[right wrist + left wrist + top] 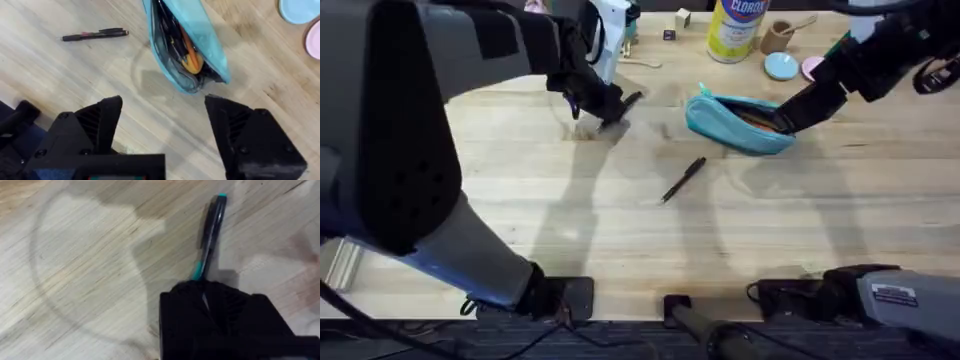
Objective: Unzip the bag, pick up the pens from the table one at a time and place them inside, then zip the bag closed.
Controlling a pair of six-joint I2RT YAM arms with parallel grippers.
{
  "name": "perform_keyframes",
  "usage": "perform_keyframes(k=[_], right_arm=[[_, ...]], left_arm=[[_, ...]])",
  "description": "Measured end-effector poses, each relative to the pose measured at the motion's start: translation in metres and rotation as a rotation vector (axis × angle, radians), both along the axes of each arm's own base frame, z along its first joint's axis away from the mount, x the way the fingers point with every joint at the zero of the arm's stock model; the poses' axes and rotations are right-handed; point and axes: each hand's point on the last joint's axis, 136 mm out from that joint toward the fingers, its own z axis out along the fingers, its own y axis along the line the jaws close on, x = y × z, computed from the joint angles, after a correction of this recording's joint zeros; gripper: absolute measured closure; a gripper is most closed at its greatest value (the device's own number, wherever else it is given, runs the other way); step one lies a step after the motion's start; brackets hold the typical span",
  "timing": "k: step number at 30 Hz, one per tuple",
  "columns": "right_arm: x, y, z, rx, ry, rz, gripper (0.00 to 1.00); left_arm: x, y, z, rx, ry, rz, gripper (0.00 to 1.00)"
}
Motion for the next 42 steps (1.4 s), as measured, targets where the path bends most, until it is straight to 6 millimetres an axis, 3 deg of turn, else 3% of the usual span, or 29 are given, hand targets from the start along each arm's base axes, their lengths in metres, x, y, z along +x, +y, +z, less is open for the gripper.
perform_keyframes(k=[16, 20, 25, 32, 42], right_arm=[[-0.004, -0.011, 0.0, -0.056, 0.017, -0.033, 0.005], [-0.007, -0.012, 0.011, -0.053, -0.008, -0.045, 0.005], [-0.013, -0.012, 0.039, -0.036, -0.106, -0.065, 0.005], [-0.029, -0.014, 0.066, -0.019, -0.212, -0.071, 0.004], [-0.036, -0.015, 0.073, -0.012, -0.236, -0.081, 0.005]], left_arm=[[0.001, 0.0, 0.002, -0.001, -0.001, 0.002, 0.963], [0.004, 0.002, 0.002, 0.015, 0.01, 0.013, 0.962], [0.013, 0.003, 0.008, 0.04, 0.02, 0.018, 0.96], [0.035, -0.024, 0.052, 0.03, -0.062, -0.031, 0.96], [0.042, -0.079, 0.115, 0.002, -0.16, -0.155, 0.96]])
